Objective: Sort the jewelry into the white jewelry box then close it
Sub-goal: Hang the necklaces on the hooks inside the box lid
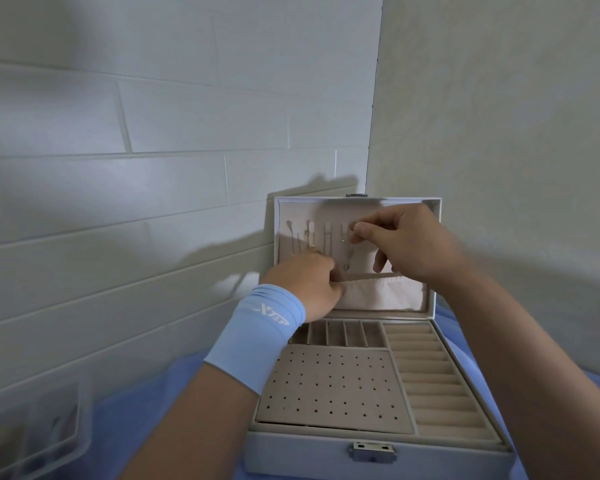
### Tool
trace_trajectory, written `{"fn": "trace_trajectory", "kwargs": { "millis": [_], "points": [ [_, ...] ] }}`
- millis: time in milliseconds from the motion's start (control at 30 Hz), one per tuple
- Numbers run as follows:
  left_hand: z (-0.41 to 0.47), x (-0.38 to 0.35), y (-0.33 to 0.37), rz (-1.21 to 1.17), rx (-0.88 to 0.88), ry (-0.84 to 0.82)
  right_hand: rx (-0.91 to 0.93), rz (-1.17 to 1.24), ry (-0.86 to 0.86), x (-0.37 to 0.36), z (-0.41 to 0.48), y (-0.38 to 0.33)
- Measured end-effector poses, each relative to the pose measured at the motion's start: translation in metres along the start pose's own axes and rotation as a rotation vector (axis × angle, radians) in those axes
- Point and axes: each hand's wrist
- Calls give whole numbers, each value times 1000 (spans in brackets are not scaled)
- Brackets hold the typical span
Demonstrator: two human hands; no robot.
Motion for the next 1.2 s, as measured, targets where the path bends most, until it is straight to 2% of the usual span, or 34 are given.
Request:
{"fn": "trace_trajectory", "kwargs": {
  "millis": [200,400,633,967,1067,1200],
  "points": [
    [-1,3,-3,-57,-8,14,-77,-232,-244,-11,4,15],
    [-6,5,-8,-175,-41,15,-93,-279,-287,-11,0,12],
    [-40,17,-5,-229,-99,31,-84,-262,-244,-9,-30,-16],
    [-137,-4,-27,-256,-82,59,-97,-401,-643,-62,-107,-83],
    [-166,-9,-38,-207,-49,-31,-83,-416,-734,-80,-127,-94],
    [-199,-20,-53,-119,-14,-266,-76,-475,-869,-105,-151,-103]
  ]
}}
Point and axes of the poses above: each hand's wrist, its own z-axis towards the middle knuckle, its own x-axis out of the back of the hand, y = z × x, and after that the axes turned 14 degrees about -y, right-handed
